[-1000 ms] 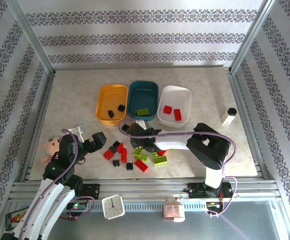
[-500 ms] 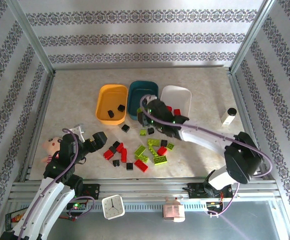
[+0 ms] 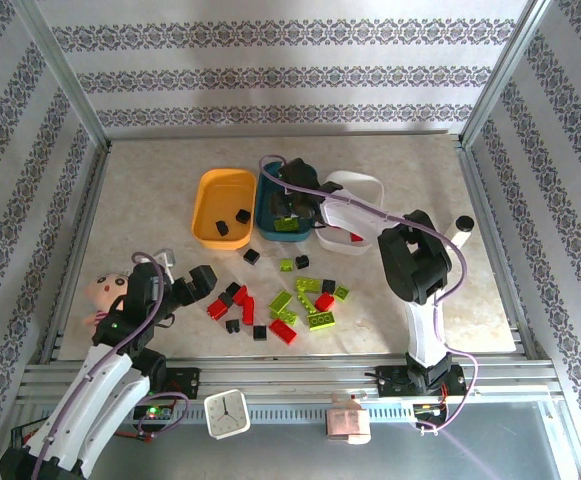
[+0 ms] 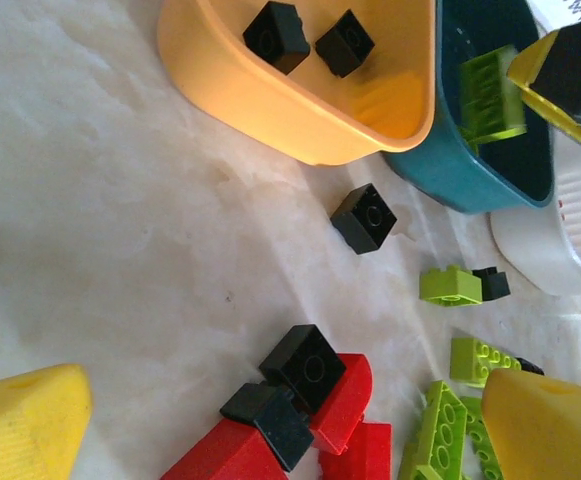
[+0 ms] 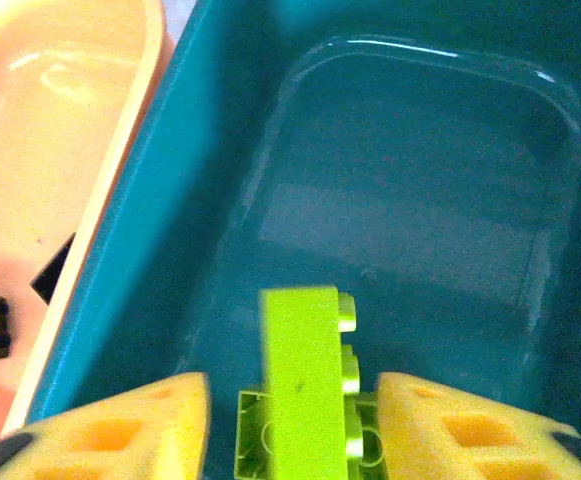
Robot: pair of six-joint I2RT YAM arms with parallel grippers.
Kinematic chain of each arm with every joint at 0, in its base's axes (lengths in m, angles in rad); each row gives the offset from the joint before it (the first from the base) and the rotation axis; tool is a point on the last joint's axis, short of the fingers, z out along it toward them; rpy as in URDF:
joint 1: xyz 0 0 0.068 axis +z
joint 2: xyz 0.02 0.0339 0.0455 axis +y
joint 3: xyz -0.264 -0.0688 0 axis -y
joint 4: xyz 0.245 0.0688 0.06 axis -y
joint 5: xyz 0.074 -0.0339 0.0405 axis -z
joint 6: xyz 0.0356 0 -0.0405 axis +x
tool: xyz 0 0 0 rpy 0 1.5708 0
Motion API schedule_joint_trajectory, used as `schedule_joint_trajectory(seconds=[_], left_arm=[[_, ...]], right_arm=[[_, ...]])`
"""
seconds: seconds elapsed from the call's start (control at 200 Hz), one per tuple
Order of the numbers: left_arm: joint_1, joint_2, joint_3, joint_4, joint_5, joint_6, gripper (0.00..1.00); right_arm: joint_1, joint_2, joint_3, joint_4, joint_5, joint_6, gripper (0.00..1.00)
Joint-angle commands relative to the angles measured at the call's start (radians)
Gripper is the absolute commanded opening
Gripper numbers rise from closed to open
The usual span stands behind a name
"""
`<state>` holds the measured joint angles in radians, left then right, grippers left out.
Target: Sort the legos into containers by color
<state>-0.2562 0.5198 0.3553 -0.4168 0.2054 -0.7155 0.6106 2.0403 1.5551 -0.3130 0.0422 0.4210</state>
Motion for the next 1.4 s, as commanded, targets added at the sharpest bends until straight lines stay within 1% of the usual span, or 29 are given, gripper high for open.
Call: schedule_joint_trajectory(seconds=[0.0, 0.05, 0.115, 0.19, 0.245, 0.34, 0.43, 0.455, 0.6, 0.75, 0.909, 1.014, 1.154, 1.289, 1.394], left_arm=[[-0.012, 0.04, 0.017, -0.006, 0.001, 0.036, 0.99], [-0.012, 0.078, 0.023, 0.016, 0.015, 0.054, 0.97], [-0.019, 0.151, 0.039, 0.049, 0.025, 0.077, 0.95], [-0.059, 0.253, 0.064, 0.094, 0.017, 0.104, 0.92], [-0.114, 0.327, 0.085, 0.135, -0.03, 0.121, 0.91], [-0.234, 0.447, 0.13, 0.214, -0.131, 0.151, 0.86], [-0.295, 0.574, 0.17, 0.28, -0.213, 0.198, 0.83], [-0.303, 0.61, 0.183, 0.296, -0.238, 0.212, 0.82], [-0.329, 0.796, 0.249, 0.396, -0.293, 0.284, 0.75], [-0.343, 0.93, 0.304, 0.492, -0.308, 0.34, 0.68], [-0.358, 1.023, 0.339, 0.567, -0.323, 0.374, 0.64], [-0.362, 1.082, 0.361, 0.579, -0.351, 0.381, 0.61], [-0.362, 1.143, 0.367, 0.611, -0.374, 0.377, 0.56], [-0.365, 1.163, 0.351, 0.652, -0.351, 0.368, 0.43], [-0.379, 1.126, 0.321, 0.669, -0.347, 0.357, 0.35]], right_arm=[[-0.006, -0.015, 0.04, -0.046, 0.018, -0.025, 0.66], [-0.003, -0.041, 0.018, -0.035, 0.014, -0.027, 0.71], [-0.001, -0.089, -0.037, -0.005, 0.006, -0.022, 0.73], [0.005, -0.151, -0.122, 0.04, -0.006, -0.009, 0.74], [0.008, -0.195, -0.184, 0.067, -0.008, 0.002, 0.74], [0.008, -0.27, -0.3, 0.114, -0.019, 0.026, 0.74], [0.008, -0.34, -0.395, 0.153, -0.024, 0.042, 0.75], [0.008, -0.358, -0.416, 0.159, -0.027, 0.046, 0.74], [0.007, -0.451, -0.522, 0.182, -0.023, 0.062, 0.75], [-0.003, -0.518, -0.58, 0.187, -0.019, 0.075, 0.76], [-0.014, -0.579, -0.62, 0.196, -0.023, 0.085, 0.76], [-0.015, -0.613, -0.634, 0.196, -0.021, 0.088, 0.76], [-0.017, -0.648, -0.645, 0.192, -0.018, 0.088, 0.76], [-0.019, -0.674, -0.652, 0.183, -0.012, 0.087, 0.76], [-0.023, -0.691, -0.657, 0.179, -0.004, 0.088, 0.76]])
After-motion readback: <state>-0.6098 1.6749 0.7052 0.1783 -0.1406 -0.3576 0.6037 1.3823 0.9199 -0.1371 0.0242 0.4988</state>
